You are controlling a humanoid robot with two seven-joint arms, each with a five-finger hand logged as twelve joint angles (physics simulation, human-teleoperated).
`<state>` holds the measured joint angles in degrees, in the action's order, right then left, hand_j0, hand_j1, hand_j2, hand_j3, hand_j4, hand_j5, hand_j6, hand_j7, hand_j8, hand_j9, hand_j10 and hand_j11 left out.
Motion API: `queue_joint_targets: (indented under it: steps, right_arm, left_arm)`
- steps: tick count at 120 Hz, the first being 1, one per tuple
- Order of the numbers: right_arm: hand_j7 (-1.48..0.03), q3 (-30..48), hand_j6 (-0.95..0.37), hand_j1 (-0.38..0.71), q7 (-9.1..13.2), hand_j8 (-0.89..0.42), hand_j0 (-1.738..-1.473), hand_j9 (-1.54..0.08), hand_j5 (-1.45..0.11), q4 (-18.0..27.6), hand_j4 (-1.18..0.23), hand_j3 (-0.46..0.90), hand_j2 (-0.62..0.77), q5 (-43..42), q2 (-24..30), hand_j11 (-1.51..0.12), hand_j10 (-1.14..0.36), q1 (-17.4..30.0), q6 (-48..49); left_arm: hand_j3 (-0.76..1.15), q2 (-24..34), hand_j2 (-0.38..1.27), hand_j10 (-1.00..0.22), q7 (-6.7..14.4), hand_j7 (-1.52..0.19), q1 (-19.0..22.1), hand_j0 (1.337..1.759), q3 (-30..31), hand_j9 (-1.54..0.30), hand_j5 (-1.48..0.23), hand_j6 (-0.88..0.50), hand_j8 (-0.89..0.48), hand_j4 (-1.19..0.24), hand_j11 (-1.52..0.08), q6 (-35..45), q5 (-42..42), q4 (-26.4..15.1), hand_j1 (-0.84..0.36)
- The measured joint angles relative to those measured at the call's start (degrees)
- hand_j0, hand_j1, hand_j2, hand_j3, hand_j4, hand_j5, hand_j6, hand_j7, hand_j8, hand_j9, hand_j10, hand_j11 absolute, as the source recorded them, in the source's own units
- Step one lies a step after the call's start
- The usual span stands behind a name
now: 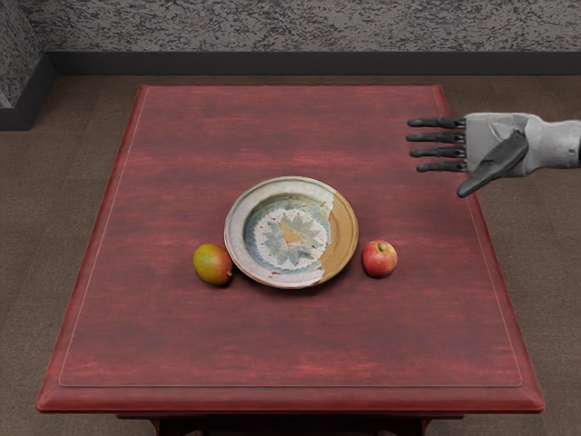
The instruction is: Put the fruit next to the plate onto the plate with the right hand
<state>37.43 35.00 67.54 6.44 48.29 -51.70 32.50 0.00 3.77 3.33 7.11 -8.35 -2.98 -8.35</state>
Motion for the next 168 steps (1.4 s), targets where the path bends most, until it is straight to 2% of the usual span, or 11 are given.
queue_joint_targets:
  steps: [24,34,46,56,70,80,89,100,113,132,168]
  right_arm:
    - [0.00,0.1,0.00,-0.35,0.0,0.00,-1.658,0.00,0.00,-0.6,0.00,0.00,0.00,-1.1,-0.3,0.00,0.00,1.3,2.2]
    - [0.00,-1.7,0.00,-0.35,0.0,0.00,-1.658,0.00,0.00,0.3,0.00,0.00,0.00,-3.7,0.1,0.00,0.00,-0.7,0.9]
    - [0.00,-13.7,0.00,-0.35,0.0,0.00,-1.658,0.00,0.00,0.9,0.00,0.00,0.00,-8.5,-0.8,0.00,0.00,-12.6,-5.5]
    - [0.00,-30.2,0.00,-0.35,0.0,0.00,-1.658,0.00,0.00,0.9,0.00,0.00,0.00,-9.2,-3.0,0.00,0.00,-26.6,-11.2]
    - [0.00,-53.1,0.00,-0.35,0.0,0.00,-1.658,0.00,0.00,1.6,0.00,0.00,0.00,-5.5,-10.3,0.00,0.00,-44.5,-20.7]
    - [0.00,-61.5,0.00,-0.35,0.0,0.00,-1.658,0.00,0.00,6.2,0.00,0.00,0.00,-3.1,-16.8,0.00,0.00,-52.5,-31.8]
    - [0.00,-65.2,0.00,-0.35,0.0,0.00,-1.658,0.00,0.00,12.5,0.00,0.00,0.00,-2.1,-19.9,0.00,0.00,-56.4,-42.8]
    - [0.00,-67.0,0.00,-0.35,0.0,0.00,-1.658,0.00,0.00,19.9,0.00,0.00,0.00,-1.5,-21.7,0.00,0.00,-56.8,-53.1]
    - [0.00,-67.8,0.00,-0.35,0.0,0.00,-1.658,0.00,0.00,23.7,0.00,0.00,0.00,-1.3,-22.4,0.00,0.00,-53.4,-57.9]
    - [0.00,-68.0,0.00,-0.35,0.0,0.00,-1.658,0.00,0.00,25.2,0.00,0.00,0.00,-1.7,-23.1,0.00,0.00,-49.2,-59.8]
    - [-0.03,-67.2,-0.02,-0.32,0.0,-0.02,-1.658,-0.03,-0.03,25.2,-0.02,0.00,0.00,-2.4,-25.0,-0.03,-0.02,-47.4,-61.6]
  left_arm:
    - [0.00,0.0,0.00,0.00,0.0,0.00,0.0,1.658,0.0,0.00,0.00,0.00,0.00,0.00,0.00,0.0,0.0,0.0,0.35]
    - [0.00,0.0,0.00,0.00,0.0,0.00,-0.1,1.658,0.0,0.00,0.00,0.00,0.00,0.00,0.00,0.0,0.0,0.0,0.35]
    - [0.00,0.0,0.00,0.00,0.0,0.00,0.0,1.658,0.0,0.00,0.00,0.00,0.00,0.00,0.00,0.0,0.0,0.0,0.35]
    - [0.00,0.0,0.00,0.00,0.0,0.00,0.0,1.658,0.0,0.00,0.00,0.00,0.00,0.00,0.00,0.0,0.0,0.0,0.35]
    - [0.00,0.0,0.00,0.00,0.0,0.00,0.0,1.658,0.0,0.00,0.00,0.00,0.00,0.00,0.00,0.0,0.0,0.0,0.35]
    - [0.00,0.0,0.00,0.00,0.0,0.00,0.0,1.658,0.0,0.00,0.00,0.00,0.00,0.00,0.00,0.0,0.0,0.0,0.35]
    - [0.00,0.0,0.00,0.00,0.0,0.00,0.0,1.658,0.0,0.00,0.00,0.00,0.00,0.00,0.00,0.0,0.0,0.0,0.35]
    - [0.00,0.0,0.00,0.00,0.0,0.00,0.0,1.658,0.0,0.00,0.00,0.00,0.00,0.00,0.00,0.0,0.0,0.0,0.35]
    - [0.00,0.0,0.00,0.00,0.0,0.00,0.0,1.658,0.0,0.00,0.00,0.00,0.00,0.00,0.00,0.0,0.0,0.0,0.35]
    - [0.00,0.0,0.00,0.00,0.0,0.00,0.0,1.658,0.0,0.00,0.00,0.00,0.00,0.00,0.00,0.0,0.0,0.0,0.35]
    - [0.00,0.0,0.00,0.00,0.0,0.00,0.0,1.658,0.0,0.00,0.00,0.00,0.00,0.00,0.00,0.0,0.0,0.0,0.35]
